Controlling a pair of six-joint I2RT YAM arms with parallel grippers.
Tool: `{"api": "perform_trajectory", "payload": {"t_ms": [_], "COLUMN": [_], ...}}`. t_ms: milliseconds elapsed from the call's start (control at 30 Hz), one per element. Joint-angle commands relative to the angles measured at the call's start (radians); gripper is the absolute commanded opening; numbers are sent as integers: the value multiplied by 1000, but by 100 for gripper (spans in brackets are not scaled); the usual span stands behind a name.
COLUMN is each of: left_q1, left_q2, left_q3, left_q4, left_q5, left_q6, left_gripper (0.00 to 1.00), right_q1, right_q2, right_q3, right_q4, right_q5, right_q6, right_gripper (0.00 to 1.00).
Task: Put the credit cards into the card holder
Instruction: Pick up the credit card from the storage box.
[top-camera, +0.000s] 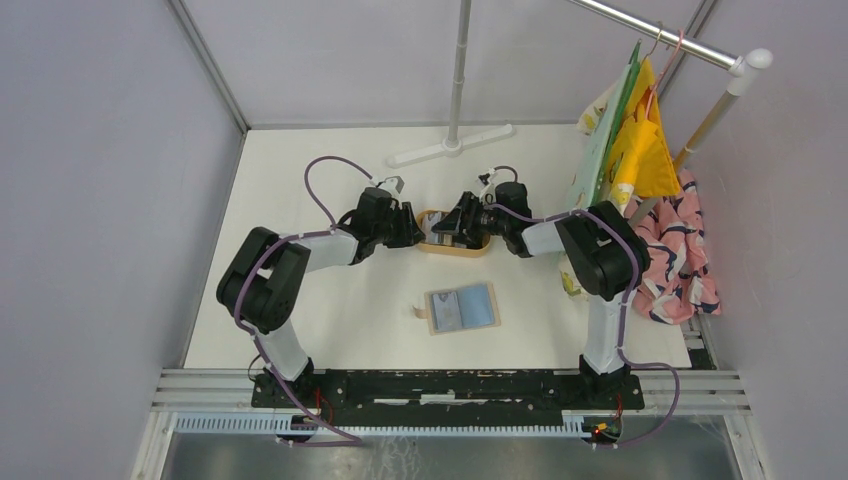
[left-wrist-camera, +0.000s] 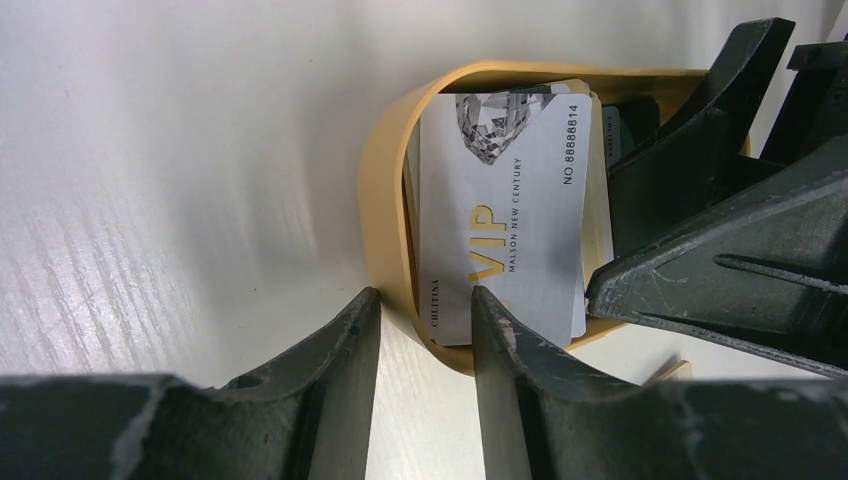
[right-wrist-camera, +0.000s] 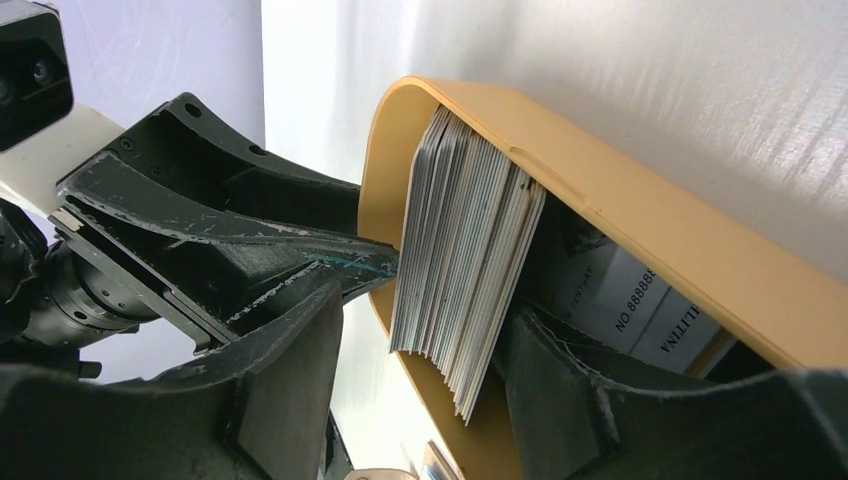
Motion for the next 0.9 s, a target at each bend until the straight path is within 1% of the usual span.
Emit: {"api": "perform_trajectory", "payload": {"t_ms": [0, 500, 633, 700, 867], "left_q1": [-7, -7, -8, -7, -7], "left_q2": [-9, -18, -22, -24, -28], "left_q3": [27, 32, 32, 31, 29], "left_q4": [26, 9, 6, 6, 2], "left_q5": [39, 31, 29, 29, 27], "left_q6": [24, 24, 25, 26, 27], "left_gripper": [45, 45, 45, 45, 45], "right_q1": [-16, -72, -78, -80, -86], "right_q2": [-39, -103, -110, -112, -114], "right_q3": [8, -40, -38, -34, -19], "right_q4": [78, 93, 29, -2, -76], "right_q5": [-41, -50, -31, -21, 6], "right_q6": [20, 2, -51, -75, -134], "right_gripper": [62, 58, 57, 54, 53]}}
